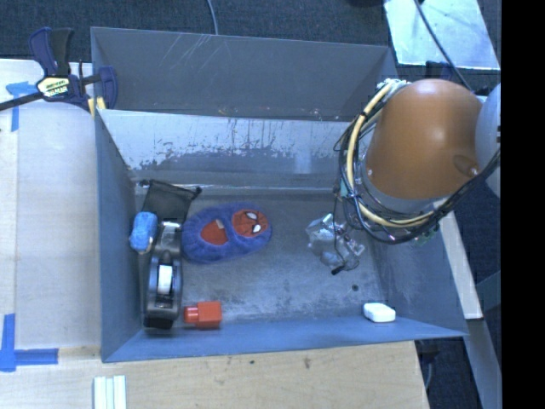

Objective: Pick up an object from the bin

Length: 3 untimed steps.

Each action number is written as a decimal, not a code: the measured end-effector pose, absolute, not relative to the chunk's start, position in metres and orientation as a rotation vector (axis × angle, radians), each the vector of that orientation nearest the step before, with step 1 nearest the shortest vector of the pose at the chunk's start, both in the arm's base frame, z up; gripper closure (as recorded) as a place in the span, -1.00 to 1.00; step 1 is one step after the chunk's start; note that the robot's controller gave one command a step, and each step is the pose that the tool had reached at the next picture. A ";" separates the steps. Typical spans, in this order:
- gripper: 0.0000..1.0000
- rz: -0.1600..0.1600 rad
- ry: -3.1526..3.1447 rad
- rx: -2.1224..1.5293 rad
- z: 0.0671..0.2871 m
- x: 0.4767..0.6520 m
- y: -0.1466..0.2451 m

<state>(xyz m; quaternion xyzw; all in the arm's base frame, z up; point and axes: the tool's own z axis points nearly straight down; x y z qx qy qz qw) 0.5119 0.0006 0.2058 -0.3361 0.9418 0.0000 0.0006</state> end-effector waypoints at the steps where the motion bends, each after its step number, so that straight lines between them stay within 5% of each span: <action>1: 1.00 -0.005 2.969 -1.020 0.168 0.536 -0.073; 3: 1.00 0.000 2.925 -1.146 0.145 0.525 -0.085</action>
Offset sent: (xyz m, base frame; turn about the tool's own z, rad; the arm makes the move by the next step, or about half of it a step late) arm 0.0231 -0.0685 -0.0355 0.0152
